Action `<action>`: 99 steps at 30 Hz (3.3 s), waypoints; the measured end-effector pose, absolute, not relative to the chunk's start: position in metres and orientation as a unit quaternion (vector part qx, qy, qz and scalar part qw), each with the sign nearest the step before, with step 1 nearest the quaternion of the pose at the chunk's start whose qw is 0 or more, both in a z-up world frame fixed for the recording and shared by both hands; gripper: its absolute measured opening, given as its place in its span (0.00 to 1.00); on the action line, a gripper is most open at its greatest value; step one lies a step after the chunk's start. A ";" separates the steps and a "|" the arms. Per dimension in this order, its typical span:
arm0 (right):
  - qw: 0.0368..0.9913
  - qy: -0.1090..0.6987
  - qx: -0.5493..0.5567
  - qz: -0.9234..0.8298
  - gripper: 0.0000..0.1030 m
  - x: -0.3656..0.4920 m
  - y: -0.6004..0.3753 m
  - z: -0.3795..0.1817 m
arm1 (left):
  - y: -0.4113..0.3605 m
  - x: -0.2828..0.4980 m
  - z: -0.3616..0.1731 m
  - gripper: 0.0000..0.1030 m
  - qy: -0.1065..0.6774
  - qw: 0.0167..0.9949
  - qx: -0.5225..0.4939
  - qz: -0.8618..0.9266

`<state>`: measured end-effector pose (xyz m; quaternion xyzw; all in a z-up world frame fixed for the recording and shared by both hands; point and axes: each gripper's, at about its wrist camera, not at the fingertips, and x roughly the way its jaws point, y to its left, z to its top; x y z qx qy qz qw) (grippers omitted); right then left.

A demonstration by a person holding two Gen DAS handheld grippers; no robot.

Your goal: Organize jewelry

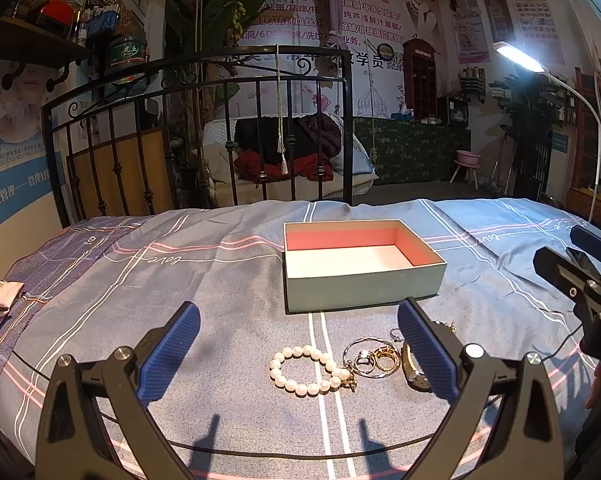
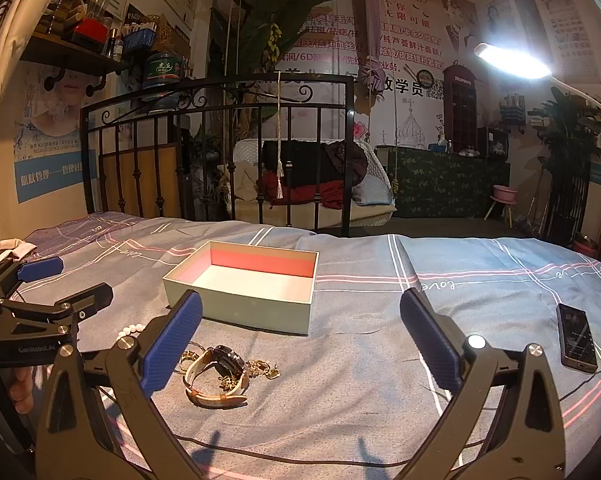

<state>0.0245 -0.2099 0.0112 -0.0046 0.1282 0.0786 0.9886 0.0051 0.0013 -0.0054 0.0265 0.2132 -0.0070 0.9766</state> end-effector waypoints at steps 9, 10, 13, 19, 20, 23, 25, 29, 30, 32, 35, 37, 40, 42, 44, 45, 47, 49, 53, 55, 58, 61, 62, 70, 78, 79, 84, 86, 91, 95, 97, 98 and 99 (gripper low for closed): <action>0.989 0.129 -0.003 0.078 0.95 0.023 -0.209 0.011 | 0.002 0.004 -0.004 0.94 0.213 0.977 0.026 -0.010; 0.989 0.129 -0.003 0.078 0.95 0.023 -0.208 0.011 | 0.002 0.004 -0.004 0.94 0.212 0.977 0.027 -0.009; 0.989 0.129 -0.004 0.078 0.95 0.023 -0.208 0.011 | 0.002 0.003 -0.003 0.94 0.212 0.977 0.028 -0.010; 0.988 0.130 -0.003 0.078 0.95 0.024 -0.208 0.011 | 0.002 0.003 -0.003 0.94 0.213 0.977 0.029 -0.012; 0.989 0.129 -0.004 0.078 0.95 0.023 -0.209 0.011 | 0.002 0.003 -0.002 0.94 0.213 0.976 0.029 -0.011; 0.989 0.128 -0.004 0.079 0.95 0.023 -0.212 0.012 | 0.000 0.002 -0.003 0.94 0.214 0.976 0.030 -0.011; 0.989 0.128 -0.003 0.079 0.95 0.023 -0.213 0.012 | 0.000 0.003 -0.003 0.94 0.214 0.976 0.030 -0.011; 0.989 0.128 -0.004 0.079 0.95 0.021 -0.213 0.013 | 0.001 0.003 -0.002 0.94 0.214 0.976 0.029 -0.012; 0.989 0.128 -0.004 0.078 0.95 0.021 -0.213 0.013 | 0.001 0.003 -0.002 0.94 0.215 0.976 0.029 -0.013; 0.989 0.128 -0.004 0.078 0.95 0.021 -0.212 0.013 | 0.001 0.003 -0.003 0.94 0.215 0.976 0.029 -0.013; 0.989 0.128 -0.004 0.078 0.95 0.021 -0.212 0.013 | 0.000 0.003 -0.003 0.94 0.216 0.976 0.028 -0.013; 0.989 0.129 -0.004 0.079 0.95 0.021 -0.212 0.013 | 0.000 0.003 -0.004 0.94 0.217 0.976 0.027 -0.013; 0.988 0.130 -0.004 0.080 0.95 0.022 -0.212 0.013 | 0.000 0.004 -0.005 0.94 0.218 0.976 0.026 -0.014; 0.988 0.130 -0.004 0.079 0.95 0.022 -0.211 0.013 | 0.002 0.005 -0.006 0.94 0.219 0.975 0.024 -0.014; 0.988 0.131 -0.004 0.079 0.95 0.022 -0.211 0.013 | 0.002 0.005 -0.007 0.94 0.221 0.975 0.023 -0.016; 0.988 0.130 -0.004 0.079 0.95 0.022 -0.210 0.012 | 0.002 0.005 -0.007 0.94 0.222 0.975 0.023 -0.017; 0.988 0.130 -0.005 0.079 0.95 0.022 -0.210 0.012 | 0.002 0.005 -0.007 0.94 0.222 0.975 0.023 -0.017; 0.988 0.130 -0.005 0.079 0.95 0.022 -0.211 0.012 | 0.002 0.005 -0.007 0.94 0.222 0.975 0.023 -0.016; 0.988 0.130 -0.004 0.079 0.95 0.022 -0.210 0.012 | 0.002 0.005 -0.007 0.94 0.222 0.975 0.021 -0.017; 0.988 0.131 -0.005 0.079 0.95 0.023 -0.210 0.011 | 0.002 0.005 -0.008 0.94 0.222 0.975 0.022 -0.018; 0.988 0.131 -0.005 0.079 0.95 0.024 -0.209 0.011 | 0.001 0.005 -0.009 0.94 0.222 0.975 0.022 -0.018; 0.988 0.133 -0.007 0.079 0.95 0.025 -0.208 0.010 | 0.001 0.006 -0.009 0.94 0.223 0.974 0.021 -0.018; 0.988 0.132 -0.007 0.079 0.95 0.025 -0.209 0.009 | 0.001 0.006 -0.009 0.94 0.223 0.974 0.020 -0.018; 0.983 0.161 -0.011 0.086 0.95 0.035 -0.213 0.002 | 0.002 0.018 -0.015 0.94 0.265 0.964 0.013 -0.033; 0.959 0.262 -0.032 0.107 0.95 0.072 -0.208 -0.021 | 0.018 0.039 -0.040 0.94 0.386 0.922 0.015 -0.033; 0.957 0.268 -0.035 0.109 0.95 0.076 -0.206 -0.023 | 0.022 0.042 -0.043 0.94 0.392 0.919 0.011 -0.035; 0.944 0.305 -0.036 0.121 0.95 0.094 -0.202 -0.036 | 0.031 0.064 -0.052 0.86 0.430 0.901 -0.019 -0.046; 0.939 0.316 -0.035 0.130 0.94 0.097 -0.202 -0.038 | 0.033 0.069 -0.052 0.83 0.431 0.901 -0.022 -0.046; 0.927 0.340 -0.038 0.154 0.83 0.106 -0.188 -0.045 | 0.037 0.083 -0.061 0.64 0.460 0.887 -0.021 -0.046; 0.917 0.356 -0.043 0.173 0.77 0.108 -0.175 -0.051 | 0.041 0.089 -0.066 0.60 0.470 0.881 -0.030 -0.041; 0.912 0.365 -0.046 0.178 0.68 0.108 -0.170 -0.054 | 0.040 0.091 -0.067 0.60 0.474 0.879 -0.028 -0.037; 0.910 0.371 -0.046 0.180 0.60 0.109 -0.169 -0.056 | 0.039 0.091 -0.068 0.60 0.476 0.878 -0.025 -0.036; 0.907 0.377 -0.046 0.181 0.55 0.110 -0.168 -0.058 | 0.038 0.091 -0.069 0.59 0.478 0.877 -0.020 -0.036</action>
